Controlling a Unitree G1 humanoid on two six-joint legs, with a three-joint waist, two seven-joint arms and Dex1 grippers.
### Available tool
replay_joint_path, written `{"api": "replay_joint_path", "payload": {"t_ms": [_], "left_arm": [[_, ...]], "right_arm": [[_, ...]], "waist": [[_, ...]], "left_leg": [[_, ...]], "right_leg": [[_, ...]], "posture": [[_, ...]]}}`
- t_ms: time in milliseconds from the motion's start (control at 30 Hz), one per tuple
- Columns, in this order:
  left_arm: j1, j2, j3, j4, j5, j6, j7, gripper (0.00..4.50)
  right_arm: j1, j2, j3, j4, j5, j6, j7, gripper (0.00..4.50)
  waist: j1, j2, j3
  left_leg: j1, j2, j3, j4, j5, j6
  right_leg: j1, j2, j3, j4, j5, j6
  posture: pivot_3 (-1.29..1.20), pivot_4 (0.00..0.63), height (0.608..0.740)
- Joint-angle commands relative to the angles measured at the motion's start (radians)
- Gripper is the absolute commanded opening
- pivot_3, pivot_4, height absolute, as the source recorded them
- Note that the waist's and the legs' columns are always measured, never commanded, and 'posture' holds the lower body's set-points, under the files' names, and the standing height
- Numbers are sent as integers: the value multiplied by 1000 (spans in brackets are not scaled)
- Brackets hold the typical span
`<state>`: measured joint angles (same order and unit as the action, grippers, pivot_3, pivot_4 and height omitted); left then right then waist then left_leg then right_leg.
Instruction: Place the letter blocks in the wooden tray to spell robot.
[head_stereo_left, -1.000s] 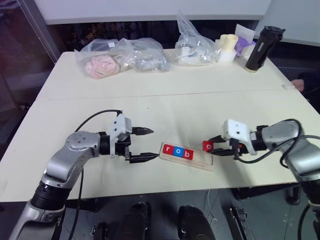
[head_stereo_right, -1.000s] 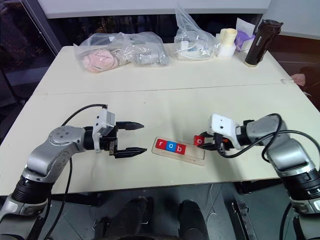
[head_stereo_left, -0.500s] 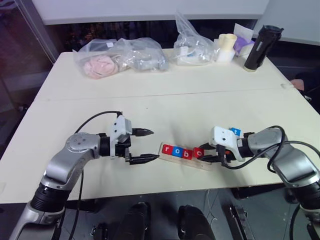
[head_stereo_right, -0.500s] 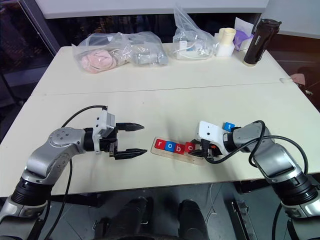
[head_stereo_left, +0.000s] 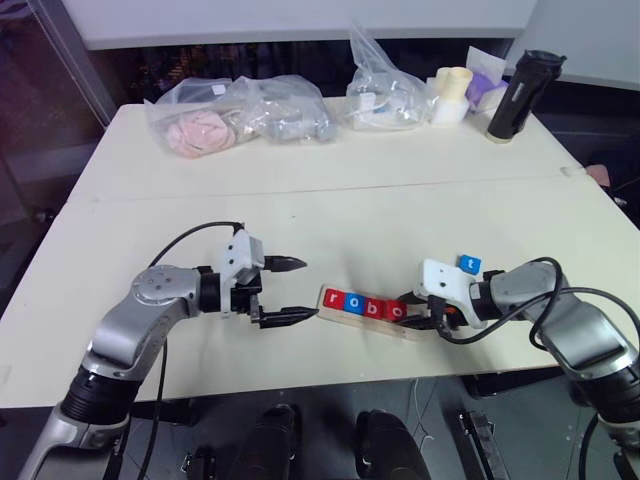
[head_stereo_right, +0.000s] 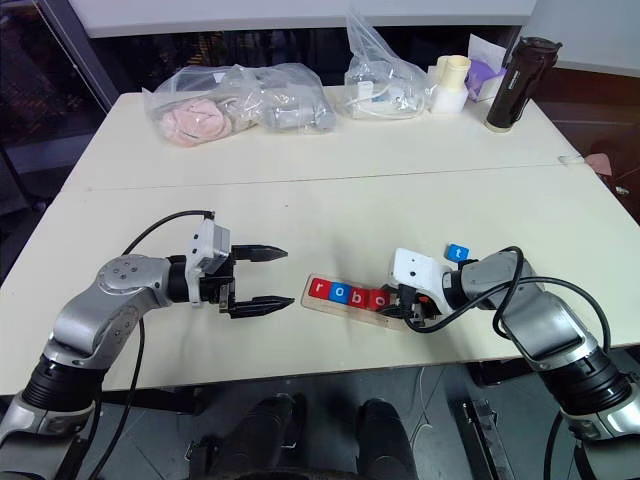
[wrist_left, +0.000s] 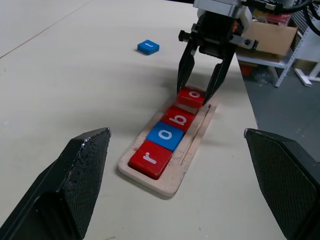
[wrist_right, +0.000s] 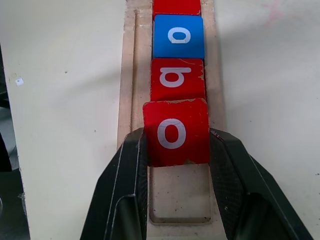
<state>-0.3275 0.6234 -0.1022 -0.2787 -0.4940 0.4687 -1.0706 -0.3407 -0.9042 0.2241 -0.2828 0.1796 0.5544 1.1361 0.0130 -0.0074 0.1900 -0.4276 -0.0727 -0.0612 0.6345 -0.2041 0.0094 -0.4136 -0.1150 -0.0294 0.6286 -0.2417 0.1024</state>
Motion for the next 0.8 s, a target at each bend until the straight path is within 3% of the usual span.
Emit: {"api": "replay_joint_path", "payload": {"t_ms": [33,200,233,467,600,800], "left_arm": [[-4,1,22,-36,-23,-6,0,4500],[-4,2,24,-35,-24,-6,0,4500],[-3,3,24,-35,-24,-6,-1,4500],[-5,2,23,-34,-26,-6,0,4500],[-7,0,14,-34,-23,-8,2,4500],[-10,1,15,-33,-27,-5,-1,4500]], "right_arm": [[-3,0,-6,-21,4,-11,3,1648],[-5,1,-6,-34,13,-1,8,4280],[-7,1,-7,-36,14,2,9,4485],[-46,15,-47,-4,11,-12,-20,4485],[-102,44,-89,117,-50,-78,-134,4485],[-81,41,-96,181,-103,-142,-193,4485]], "waist": [[0,0,0],[0,0,0],[0,0,0],[0,0,0],[0,0,0],[1,0,0]], "left_leg": [[0,0,0,0,0,0],[0,0,0,0,0,0],[0,0,0,0,0,0],[0,0,0,0,0,0],[0,0,0,0,0,0],[0,0,0,-2,0,0]], "right_leg": [[0,0,0,0,0,0],[0,0,0,0,0,0],[0,0,0,0,0,0],[0,0,0,0,0,0],[0,0,0,0,0,0],[-1,0,0,0,0,0]], "posture": [[0,150,725],[0,150,725],[0,150,725],[0,150,725],[0,150,725],[0,150,725]]}}
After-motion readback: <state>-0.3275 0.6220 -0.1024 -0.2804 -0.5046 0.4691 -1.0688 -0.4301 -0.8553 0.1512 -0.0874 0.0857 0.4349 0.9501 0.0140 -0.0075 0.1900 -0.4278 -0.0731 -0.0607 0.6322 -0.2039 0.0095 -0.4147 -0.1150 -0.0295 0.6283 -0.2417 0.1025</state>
